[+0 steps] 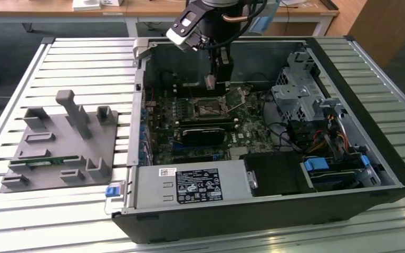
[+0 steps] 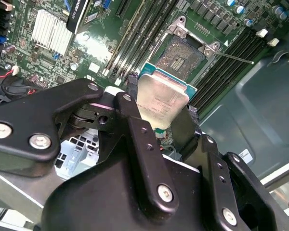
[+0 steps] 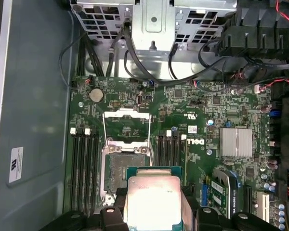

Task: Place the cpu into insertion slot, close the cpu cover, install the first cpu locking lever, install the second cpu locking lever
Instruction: 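Place the cpu into insertion slot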

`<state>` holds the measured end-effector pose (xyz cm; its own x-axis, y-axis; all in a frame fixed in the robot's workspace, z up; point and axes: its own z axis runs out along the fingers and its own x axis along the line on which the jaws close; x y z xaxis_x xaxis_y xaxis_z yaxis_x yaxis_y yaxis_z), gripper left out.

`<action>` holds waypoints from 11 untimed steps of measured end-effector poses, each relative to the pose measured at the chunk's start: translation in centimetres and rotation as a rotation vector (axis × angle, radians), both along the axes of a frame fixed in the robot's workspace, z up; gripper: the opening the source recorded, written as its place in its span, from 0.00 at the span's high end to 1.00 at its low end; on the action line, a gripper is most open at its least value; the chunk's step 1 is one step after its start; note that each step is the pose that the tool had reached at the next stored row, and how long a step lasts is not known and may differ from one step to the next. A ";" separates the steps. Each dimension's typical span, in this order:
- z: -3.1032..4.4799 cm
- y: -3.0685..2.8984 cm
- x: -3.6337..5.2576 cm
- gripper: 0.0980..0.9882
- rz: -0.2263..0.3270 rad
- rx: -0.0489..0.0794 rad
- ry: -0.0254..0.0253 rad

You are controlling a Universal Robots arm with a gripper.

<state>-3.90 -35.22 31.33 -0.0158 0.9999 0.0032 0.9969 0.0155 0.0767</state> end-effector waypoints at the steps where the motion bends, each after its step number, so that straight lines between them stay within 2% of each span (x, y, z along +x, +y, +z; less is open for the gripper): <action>1: -0.11 0.00 0.00 0.52 0.000 0.000 0.0000; 11: -1.25 0.13 0.00 0.52 0.000 0.000 0.0001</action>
<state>-3.90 -35.09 30.08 -0.0158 0.9999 0.0031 0.9969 0.0155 0.0766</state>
